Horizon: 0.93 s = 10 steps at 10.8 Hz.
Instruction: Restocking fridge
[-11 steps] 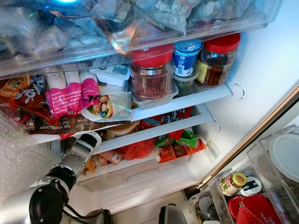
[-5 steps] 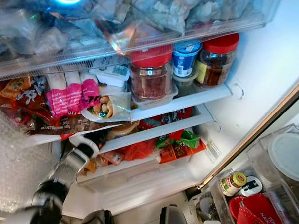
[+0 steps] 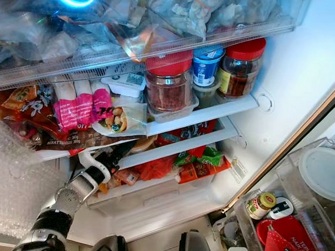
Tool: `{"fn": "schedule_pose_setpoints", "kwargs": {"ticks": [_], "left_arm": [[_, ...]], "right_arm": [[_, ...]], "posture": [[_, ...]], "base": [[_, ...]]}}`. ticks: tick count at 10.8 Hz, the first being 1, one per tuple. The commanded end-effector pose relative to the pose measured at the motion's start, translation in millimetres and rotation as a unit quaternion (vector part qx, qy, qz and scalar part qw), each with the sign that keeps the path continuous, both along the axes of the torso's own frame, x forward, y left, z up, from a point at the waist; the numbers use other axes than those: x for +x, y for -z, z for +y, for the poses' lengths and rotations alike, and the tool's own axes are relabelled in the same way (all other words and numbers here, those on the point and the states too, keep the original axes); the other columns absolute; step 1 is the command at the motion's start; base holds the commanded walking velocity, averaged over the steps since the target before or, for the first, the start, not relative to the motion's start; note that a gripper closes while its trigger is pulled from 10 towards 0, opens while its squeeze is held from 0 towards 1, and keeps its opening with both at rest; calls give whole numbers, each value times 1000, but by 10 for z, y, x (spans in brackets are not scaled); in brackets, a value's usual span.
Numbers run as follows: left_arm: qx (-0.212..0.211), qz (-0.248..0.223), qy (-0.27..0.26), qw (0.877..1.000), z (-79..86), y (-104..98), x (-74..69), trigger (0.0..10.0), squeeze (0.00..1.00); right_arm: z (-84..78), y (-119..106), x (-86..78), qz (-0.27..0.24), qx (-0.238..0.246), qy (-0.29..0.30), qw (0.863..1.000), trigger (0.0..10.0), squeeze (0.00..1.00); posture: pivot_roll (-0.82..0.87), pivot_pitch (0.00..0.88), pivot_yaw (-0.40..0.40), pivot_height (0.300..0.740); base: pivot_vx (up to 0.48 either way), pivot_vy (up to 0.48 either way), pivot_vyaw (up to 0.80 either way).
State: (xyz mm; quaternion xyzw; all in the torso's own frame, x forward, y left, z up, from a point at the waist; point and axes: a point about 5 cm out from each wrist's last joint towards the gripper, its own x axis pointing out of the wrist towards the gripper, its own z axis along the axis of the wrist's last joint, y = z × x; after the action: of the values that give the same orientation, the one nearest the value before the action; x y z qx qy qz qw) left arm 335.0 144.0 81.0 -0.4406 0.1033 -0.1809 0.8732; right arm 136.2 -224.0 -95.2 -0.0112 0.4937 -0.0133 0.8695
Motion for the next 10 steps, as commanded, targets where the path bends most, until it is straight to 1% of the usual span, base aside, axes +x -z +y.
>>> {"fn": "schedule_pose_setpoints", "kwargs": {"ticks": [1, 2, 3, 4, 6, 7, 8, 9, 10], "left_arm": [[-10, 4, -7, 1000, -14, -7, 24, 10000, 0], [-28, 10, -14, 999, -48, -11, 89, 10000, 0], [-30, 15, -16, 999, -57, 4, 106, 10000, 0], [-37, 21, -19, 999, -64, 17, 118, 10000, 0], [-32, 28, -18, 999, -44, 59, 104, 10000, 0], [-28, 27, -7, 999, -32, 115, 45, 10000, 0], [-24, 15, 18, 999, -52, 140, -41, 10000, 0], [-8, 1, 39, 999, -70, 143, -104, 10000, 0], [29, -16, 58, 998, -90, 149, -182, 10000, 0]], "right_arm": [[95, 27, -21, 5, 15, -6, 1000, 10000, 0], [87, 28, -29, 5, 14, -4, 1000, 10000, 0], [81, 28, -34, 6, 13, -3, 1000, 10000, 0], [73, 28, -37, 6, 12, -3, 1000, 10000, 0], [69, 28, -41, 7, 12, -3, 1000, 10000, 0], [69, 29, -43, 7, 12, -4, 1000, 10000, 0], [68, 29, -45, 7, 12, -4, 1000, 10000, 0], [71, 29, -44, 8, 12, -6, 1000, 10000, 0], [73, 29, -42, 7, 12, -7, 1000, 10000, 0]], "posture": [[-187, 127, 58, 650], [-197, 134, 57, 650], [-201, 139, 56, 650], [-200, 142, 54, 650], [-202, 146, 53, 650], [-196, 152, 53, 650], [-196, 152, 53, 650], [-183, 155, 50, 650], [-179, 155, 51, 650]], "base": [[0, 0, 0], [0, 0, 0], [0, 0, 0], [0, 0, 0], [0, 0, 0], [0, 0, 0], [0, 0, 0], [0, 0, 0], [0, 0, 0]]}}
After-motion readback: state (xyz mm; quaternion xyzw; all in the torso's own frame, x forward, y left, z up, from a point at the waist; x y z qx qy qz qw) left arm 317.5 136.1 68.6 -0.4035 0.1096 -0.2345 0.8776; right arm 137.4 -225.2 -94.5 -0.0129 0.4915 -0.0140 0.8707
